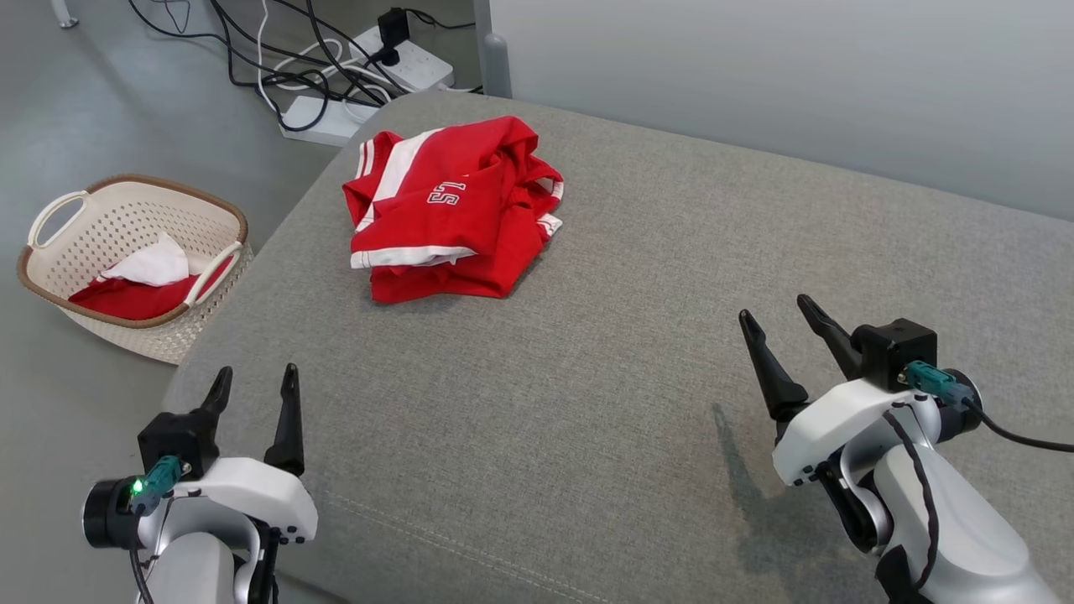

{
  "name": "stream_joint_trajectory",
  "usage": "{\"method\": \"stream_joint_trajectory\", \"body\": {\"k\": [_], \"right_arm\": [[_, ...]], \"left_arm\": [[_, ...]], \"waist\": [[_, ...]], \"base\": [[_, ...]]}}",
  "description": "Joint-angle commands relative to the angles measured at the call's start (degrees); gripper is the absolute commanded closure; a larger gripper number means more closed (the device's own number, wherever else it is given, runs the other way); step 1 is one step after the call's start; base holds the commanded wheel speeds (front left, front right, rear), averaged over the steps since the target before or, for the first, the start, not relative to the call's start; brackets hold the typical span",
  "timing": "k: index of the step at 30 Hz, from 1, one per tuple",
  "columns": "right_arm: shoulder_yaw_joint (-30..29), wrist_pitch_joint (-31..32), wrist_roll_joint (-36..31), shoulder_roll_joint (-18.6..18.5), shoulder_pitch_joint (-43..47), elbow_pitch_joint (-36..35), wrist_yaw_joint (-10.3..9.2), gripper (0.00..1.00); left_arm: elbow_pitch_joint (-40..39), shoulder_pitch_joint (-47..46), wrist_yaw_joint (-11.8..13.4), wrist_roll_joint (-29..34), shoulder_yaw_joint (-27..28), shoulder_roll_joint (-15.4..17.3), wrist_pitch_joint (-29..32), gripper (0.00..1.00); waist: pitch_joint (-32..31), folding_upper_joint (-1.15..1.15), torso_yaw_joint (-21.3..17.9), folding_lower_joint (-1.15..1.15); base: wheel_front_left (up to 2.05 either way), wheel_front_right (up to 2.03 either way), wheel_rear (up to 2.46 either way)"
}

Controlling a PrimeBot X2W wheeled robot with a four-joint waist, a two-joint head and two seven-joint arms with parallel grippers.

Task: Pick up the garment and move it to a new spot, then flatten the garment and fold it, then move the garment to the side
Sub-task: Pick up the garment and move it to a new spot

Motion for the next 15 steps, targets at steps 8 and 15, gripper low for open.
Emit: {"method": "stream_joint_trajectory", "body": {"k": [8, 15], "right_arm": [[1.84, -0.79, 0.46, -1.40, -3.78, -1.85, 0.41, 0.00], [3.19, -0.79, 0.51, -1.81, -6.30, -2.91, 0.41, 0.00]], "left_arm": [[4.04, -14.30, -2.83, -4.13, 0.73, 4.71, -0.59, 0.00], [12.36, -25.58, -3.11, -12.96, -8.00, 10.35, -0.10, 0.00]], "waist": [[4.83, 0.00, -3.70, 0.00], [9.78, 0.00, -8.55, 0.00]], "base": [[0.00, 0.00, 0.00], [0.00, 0.00, 0.00]]}}
